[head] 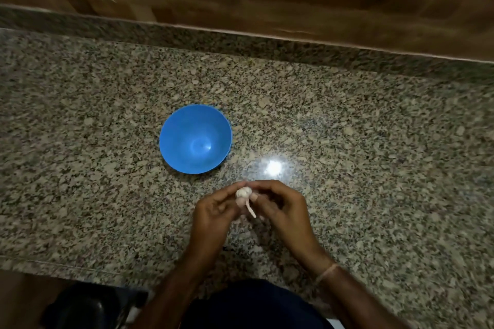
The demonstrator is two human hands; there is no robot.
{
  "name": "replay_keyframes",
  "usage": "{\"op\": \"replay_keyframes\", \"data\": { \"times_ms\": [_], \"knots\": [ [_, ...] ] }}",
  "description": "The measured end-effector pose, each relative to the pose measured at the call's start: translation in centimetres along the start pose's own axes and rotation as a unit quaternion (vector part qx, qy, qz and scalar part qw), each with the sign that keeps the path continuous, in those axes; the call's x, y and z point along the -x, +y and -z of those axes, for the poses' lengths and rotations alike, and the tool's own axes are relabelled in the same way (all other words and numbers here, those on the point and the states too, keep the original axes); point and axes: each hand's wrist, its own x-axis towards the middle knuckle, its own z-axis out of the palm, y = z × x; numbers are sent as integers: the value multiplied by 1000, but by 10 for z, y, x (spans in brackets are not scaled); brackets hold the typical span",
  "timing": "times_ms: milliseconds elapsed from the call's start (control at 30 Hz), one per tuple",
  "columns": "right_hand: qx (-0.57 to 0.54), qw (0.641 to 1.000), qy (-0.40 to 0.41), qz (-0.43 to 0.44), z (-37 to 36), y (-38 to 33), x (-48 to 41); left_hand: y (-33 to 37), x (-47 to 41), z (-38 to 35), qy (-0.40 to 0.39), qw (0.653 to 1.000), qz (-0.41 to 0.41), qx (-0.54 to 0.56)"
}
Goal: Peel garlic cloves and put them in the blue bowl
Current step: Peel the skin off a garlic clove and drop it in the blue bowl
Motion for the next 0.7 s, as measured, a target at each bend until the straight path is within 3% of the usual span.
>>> {"op": "replay_keyframes", "data": {
  "times_ms": [400, 700],
  "knots": [
    [-37, 999, 10, -23, 10, -17, -15, 25, -12, -8, -6, 1000, -21, 11],
    [118, 988, 47, 91, 2, -33, -10, 32, -19, 1, -68, 994, 18, 85]
  ]
}}
